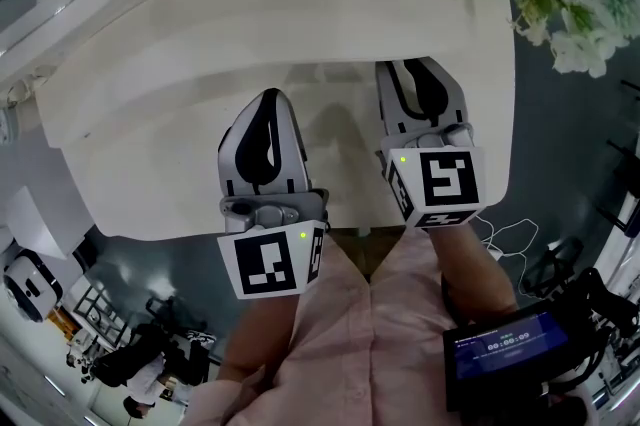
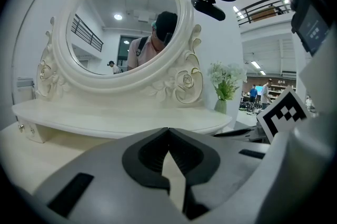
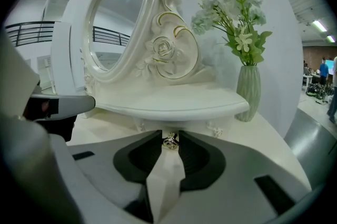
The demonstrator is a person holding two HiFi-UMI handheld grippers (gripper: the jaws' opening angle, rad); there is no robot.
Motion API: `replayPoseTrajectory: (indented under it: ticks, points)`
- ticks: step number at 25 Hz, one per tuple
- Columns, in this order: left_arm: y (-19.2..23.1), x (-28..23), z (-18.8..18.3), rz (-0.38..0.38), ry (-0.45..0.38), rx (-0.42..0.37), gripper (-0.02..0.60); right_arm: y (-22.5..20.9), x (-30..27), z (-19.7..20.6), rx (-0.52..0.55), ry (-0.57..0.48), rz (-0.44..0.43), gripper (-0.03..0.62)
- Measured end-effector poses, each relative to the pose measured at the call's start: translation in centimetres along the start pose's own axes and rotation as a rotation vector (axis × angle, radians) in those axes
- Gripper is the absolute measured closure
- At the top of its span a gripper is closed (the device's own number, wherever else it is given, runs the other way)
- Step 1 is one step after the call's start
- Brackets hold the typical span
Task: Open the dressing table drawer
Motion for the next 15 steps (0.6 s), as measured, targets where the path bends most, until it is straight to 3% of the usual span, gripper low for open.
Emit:
replayPoseTrajectory:
  ticks: [15]
  points:
    - [-0.19, 0.94, -0.06, 0.005, -0.011, -0.003, 0.560, 0.38, 0.95, 0.55, 0.000, 0.002, 0.006, 0.485]
Point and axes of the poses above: the fingertips, and each gripper's own axes: x backward along the fingers, y to its left, z out of its underside, the point moved 10 cm from there along x, backward along the fingers, and after that the axes turned 3 degrees about x, right-handed, at the moved point
